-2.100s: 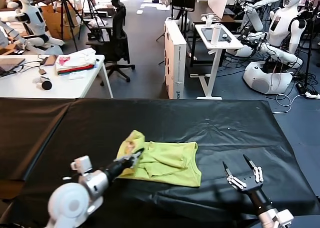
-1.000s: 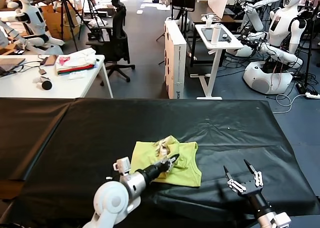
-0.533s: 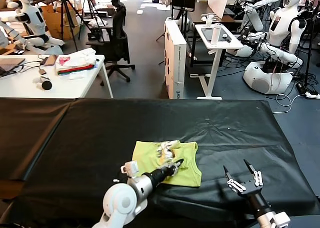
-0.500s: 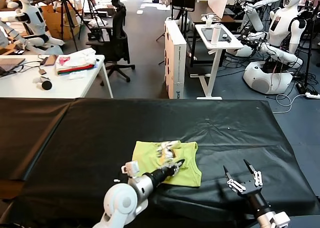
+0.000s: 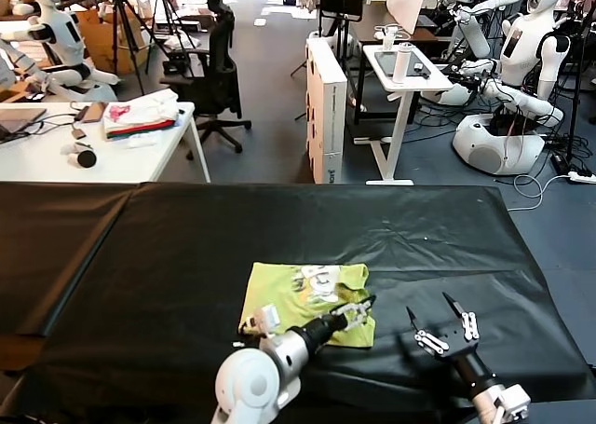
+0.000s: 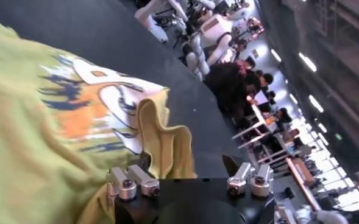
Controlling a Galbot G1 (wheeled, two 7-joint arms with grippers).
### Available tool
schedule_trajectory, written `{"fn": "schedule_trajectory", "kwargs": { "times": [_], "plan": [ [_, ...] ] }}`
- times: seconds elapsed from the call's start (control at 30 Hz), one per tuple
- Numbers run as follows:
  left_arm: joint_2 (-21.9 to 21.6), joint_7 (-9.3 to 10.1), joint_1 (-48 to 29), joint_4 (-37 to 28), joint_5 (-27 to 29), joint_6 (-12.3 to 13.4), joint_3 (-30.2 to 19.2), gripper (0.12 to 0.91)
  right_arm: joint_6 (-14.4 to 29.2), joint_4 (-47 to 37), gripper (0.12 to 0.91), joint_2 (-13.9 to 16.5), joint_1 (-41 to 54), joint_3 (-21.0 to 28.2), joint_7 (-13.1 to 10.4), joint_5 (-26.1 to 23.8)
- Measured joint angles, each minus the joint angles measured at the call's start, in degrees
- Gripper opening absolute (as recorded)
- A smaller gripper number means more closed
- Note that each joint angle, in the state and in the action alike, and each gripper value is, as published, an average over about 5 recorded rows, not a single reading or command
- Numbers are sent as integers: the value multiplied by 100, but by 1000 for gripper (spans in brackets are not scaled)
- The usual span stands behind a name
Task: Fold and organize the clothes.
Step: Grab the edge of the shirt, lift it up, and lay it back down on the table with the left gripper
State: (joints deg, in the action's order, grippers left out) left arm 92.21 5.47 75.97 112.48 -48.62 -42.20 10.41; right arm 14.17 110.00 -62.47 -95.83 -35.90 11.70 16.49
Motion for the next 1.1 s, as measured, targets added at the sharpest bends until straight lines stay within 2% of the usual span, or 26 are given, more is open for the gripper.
{"fn": "schedule_trajectory", "kwargs": {
  "times": [0.13,0.23,0.43,0.6,0.73,0.97,1.03,1.1],
  "plan": [
    [-1,-39,90,130,11,0,40,907,-182,132,907,113,-12,192,-52,74],
    [-1,-134,141,389,40,0,118,907,-243,291,907,282,-53,423,46,-25],
    [-1,-198,-5,973,9,0,545,907,-46,437,907,857,17,962,143,-654],
    [-176,-184,-112,1142,-73,0,1047,907,-150,420,907,1218,198,1328,224,-1057],
    [-500,-190,-78,1197,-14,0,1301,907,-257,405,907,1310,323,1557,235,-1166],
    [-683,-209,-16,1215,95,0,1408,907,-305,402,907,1380,432,1750,232,-1208],
    [-707,-211,-6,1215,106,0,1421,907,-326,390,896,1371,466,1784,216,-1192],
    [-721,-212,5,1215,117,0,1429,907,-350,364,853,1350,504,1820,188,-1179]
  ]
}}
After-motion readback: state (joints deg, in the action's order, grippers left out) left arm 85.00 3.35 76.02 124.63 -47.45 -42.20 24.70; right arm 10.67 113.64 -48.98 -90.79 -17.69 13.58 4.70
